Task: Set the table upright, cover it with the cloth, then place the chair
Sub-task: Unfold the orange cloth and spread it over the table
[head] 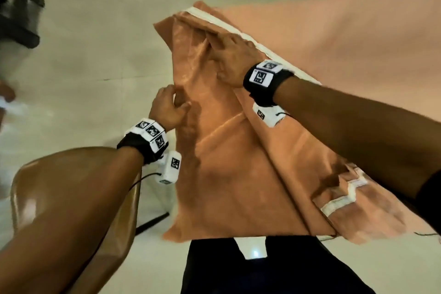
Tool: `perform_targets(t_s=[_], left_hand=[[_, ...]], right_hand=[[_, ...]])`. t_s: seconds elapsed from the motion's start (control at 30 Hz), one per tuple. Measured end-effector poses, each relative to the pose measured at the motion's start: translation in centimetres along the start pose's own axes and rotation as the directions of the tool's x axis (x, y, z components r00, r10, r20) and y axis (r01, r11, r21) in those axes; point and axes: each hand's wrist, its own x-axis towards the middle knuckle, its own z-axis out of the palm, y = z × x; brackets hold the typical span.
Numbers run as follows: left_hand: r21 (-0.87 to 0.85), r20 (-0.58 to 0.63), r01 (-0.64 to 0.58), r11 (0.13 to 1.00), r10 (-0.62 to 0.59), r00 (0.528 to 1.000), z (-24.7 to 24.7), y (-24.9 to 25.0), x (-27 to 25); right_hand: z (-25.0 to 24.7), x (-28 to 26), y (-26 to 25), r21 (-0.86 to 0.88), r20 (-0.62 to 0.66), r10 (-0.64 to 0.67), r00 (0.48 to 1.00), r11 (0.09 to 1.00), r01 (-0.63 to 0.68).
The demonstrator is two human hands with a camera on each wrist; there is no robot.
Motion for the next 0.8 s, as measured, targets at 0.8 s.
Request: perform_targets(t_s=[0.8], left_hand=[[0.373, 0.037, -0.154, 0.915, 0.151, 0.988, -6.1, 0.9, 21.5]], right_hand=[[-2.1, 12.0, 4.4, 0.215, -0.039, 0.523, 0.851, 0.836, -0.504]])
